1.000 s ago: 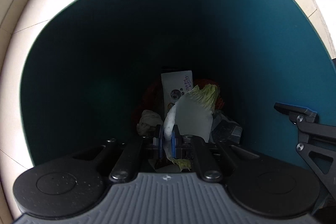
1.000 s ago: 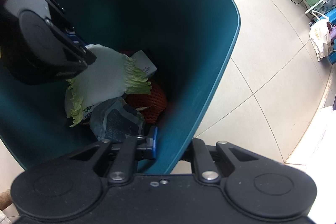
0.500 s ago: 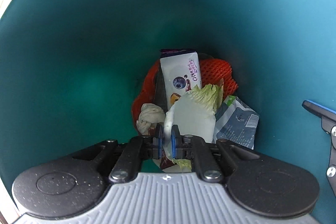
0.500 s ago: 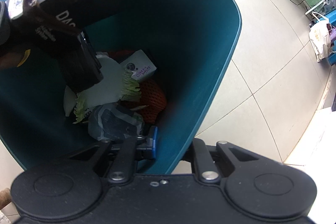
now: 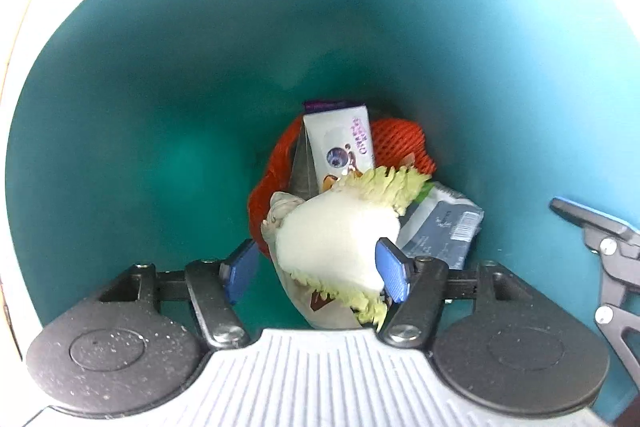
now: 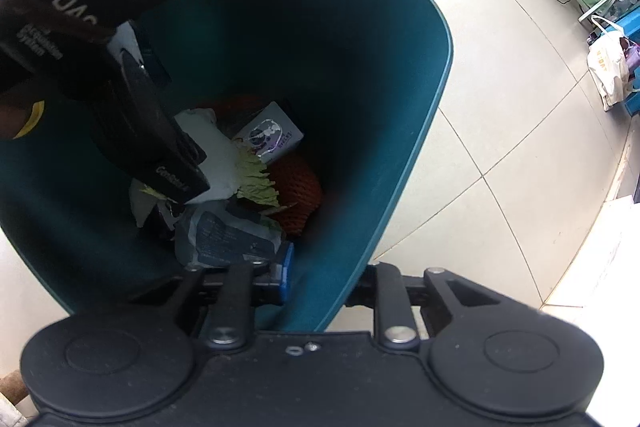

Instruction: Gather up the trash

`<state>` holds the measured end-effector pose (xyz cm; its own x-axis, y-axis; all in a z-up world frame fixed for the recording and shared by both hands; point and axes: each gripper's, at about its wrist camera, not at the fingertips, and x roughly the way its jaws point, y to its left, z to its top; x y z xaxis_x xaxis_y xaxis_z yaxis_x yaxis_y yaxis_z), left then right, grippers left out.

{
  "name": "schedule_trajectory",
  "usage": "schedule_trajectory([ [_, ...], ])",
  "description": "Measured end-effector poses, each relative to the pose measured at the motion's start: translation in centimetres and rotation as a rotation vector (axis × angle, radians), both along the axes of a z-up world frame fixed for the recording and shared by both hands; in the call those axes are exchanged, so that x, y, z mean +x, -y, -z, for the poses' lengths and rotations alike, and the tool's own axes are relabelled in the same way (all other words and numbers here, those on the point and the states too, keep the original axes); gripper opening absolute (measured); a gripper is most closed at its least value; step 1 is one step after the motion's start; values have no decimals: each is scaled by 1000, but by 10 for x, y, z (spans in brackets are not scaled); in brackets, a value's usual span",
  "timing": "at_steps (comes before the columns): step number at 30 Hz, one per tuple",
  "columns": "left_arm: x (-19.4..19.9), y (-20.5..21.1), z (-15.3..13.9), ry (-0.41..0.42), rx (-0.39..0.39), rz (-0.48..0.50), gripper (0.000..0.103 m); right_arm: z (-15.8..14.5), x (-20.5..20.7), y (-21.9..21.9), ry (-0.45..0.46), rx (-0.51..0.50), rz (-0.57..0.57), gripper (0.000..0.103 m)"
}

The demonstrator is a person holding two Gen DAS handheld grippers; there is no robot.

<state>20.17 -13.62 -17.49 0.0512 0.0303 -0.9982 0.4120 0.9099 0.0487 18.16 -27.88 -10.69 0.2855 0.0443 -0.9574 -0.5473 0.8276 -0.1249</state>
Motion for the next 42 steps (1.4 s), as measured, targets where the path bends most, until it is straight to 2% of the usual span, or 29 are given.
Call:
schedule_trajectory([
  [4, -13, -13, -36, 56, -70, -27, 64, -23, -10, 4, 38, 19, 14, 27],
  [10, -48, -30, -99, 238, -103, -10, 64, -57, -35, 5, 108, 34, 46, 32],
  [11, -54, -35, -108, 263, -115, -13, 64, -64, -40, 4, 114, 52, 52, 30],
  [13, -66, -44, -126, 304, -140, -19, 64, -80, -52, 3, 140, 76, 69, 32],
  [18, -95, -69, -164, 405, -202, -50, 64, -116, -80, -1, 221, 136, 121, 45],
  [25, -133, -98, -200, 517, -258, -102, 64, -154, -116, -6, 306, 245, 185, 46],
  [27, -143, -104, -206, 547, -271, -114, 64, -162, -126, -5, 328, 276, 202, 63],
  [32, -169, -118, -218, 623, -288, -123, 64, -178, -152, -9, 394, 337, 208, 72],
  [38, -195, -127, -230, 684, -329, -127, 75, -188, -181, -14, 477, 377, 178, 85],
  [40, -202, -128, -231, 701, -326, -126, 82, -190, -189, -15, 510, 384, 175, 92],
  [42, -205, -128, -230, 703, -328, -131, 82, -191, -193, -13, 535, 402, 186, 101],
])
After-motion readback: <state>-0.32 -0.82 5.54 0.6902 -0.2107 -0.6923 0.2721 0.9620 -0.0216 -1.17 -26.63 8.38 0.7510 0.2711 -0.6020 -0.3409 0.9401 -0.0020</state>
